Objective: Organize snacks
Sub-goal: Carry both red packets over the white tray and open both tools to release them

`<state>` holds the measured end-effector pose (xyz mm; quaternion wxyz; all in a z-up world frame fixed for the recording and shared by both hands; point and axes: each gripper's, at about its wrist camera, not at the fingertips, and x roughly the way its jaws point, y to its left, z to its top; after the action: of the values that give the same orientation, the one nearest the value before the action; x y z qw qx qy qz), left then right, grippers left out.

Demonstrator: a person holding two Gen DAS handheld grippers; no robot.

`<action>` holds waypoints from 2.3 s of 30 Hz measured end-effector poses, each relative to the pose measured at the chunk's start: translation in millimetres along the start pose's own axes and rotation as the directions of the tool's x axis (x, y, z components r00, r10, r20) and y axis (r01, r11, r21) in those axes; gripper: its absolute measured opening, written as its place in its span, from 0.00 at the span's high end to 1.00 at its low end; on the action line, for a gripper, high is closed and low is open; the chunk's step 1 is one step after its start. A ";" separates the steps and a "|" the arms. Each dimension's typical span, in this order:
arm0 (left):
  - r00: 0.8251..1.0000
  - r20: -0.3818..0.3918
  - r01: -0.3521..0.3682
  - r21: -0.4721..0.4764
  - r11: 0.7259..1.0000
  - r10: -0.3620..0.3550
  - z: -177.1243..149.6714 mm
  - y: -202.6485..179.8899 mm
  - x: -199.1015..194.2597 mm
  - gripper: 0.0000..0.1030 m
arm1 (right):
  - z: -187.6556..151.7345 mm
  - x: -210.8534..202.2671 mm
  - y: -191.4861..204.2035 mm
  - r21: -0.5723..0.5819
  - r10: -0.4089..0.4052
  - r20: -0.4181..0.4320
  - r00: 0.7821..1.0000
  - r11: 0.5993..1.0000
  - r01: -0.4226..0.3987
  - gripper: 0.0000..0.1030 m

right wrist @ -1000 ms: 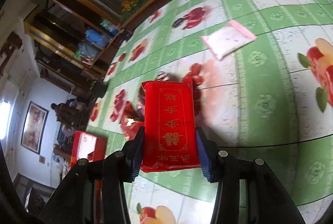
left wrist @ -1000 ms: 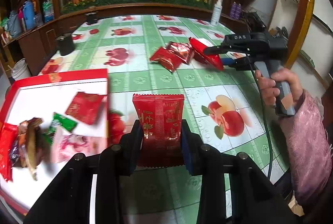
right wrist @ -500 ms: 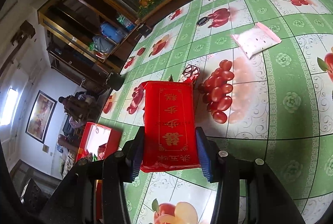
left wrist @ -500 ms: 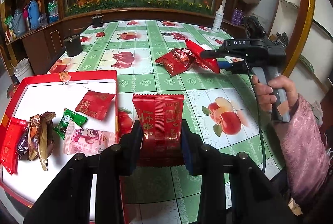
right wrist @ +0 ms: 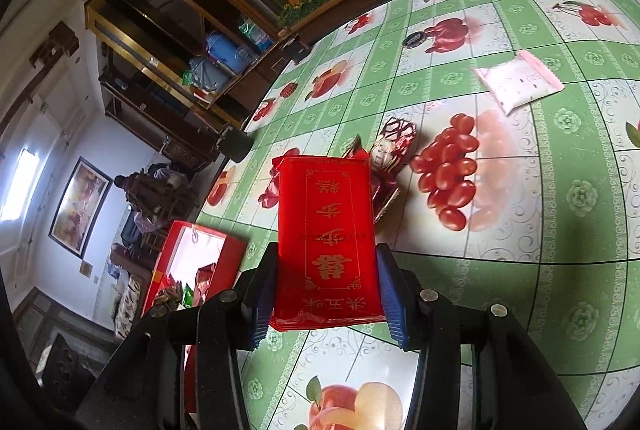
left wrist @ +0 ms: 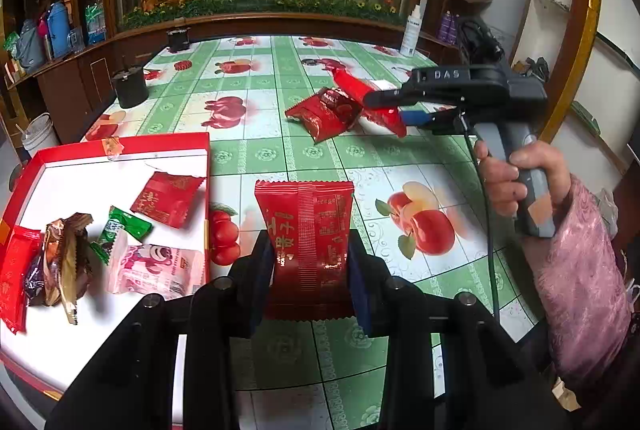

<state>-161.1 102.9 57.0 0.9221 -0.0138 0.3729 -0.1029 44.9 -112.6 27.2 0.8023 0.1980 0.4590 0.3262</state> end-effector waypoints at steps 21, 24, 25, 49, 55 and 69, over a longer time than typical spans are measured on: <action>0.969 0.119 -0.185 -0.216 0.959 0.214 -12.4 129.8 -62.7 0.68 | -53.0 53.7 130.1 -0.274 0.109 -0.047 0.993 0.955 -0.118 0.55; 0.963 0.109 -0.215 -0.248 0.945 0.247 -18.4 146.9 -63.5 0.68 | -56.4 65.9 145.7 -0.285 0.150 -0.051 0.987 0.945 -0.159 0.55; 0.962 0.106 -0.219 -0.254 0.942 0.252 -20.9 150.8 -64.2 0.68 | -56.5 70.3 148.2 -0.282 0.158 -0.058 0.986 0.944 -0.168 0.55; 0.956 0.001 -0.280 -0.291 0.915 0.294 1.6 203.7 -20.9 0.68 | -95.3 131.1 214.6 -0.441 0.115 -0.121 0.986 0.883 -0.157 0.55; 0.950 -0.042 -0.309 -0.293 0.905 0.311 5.2 202.1 -5.8 0.67 | -93.4 132.7 213.2 -0.462 0.077 -0.099 0.992 0.880 -0.114 0.52; 0.908 0.026 -0.403 -0.212 0.890 0.417 17.9 164.7 -27.2 0.33 | -36.9 78.5 169.8 -0.338 0.098 0.036 0.995 0.938 -0.080 0.37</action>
<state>-138.3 268.6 71.7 0.9293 -0.0319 0.3431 0.1329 -16.4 63.8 65.8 0.8204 0.0874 0.3661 0.4305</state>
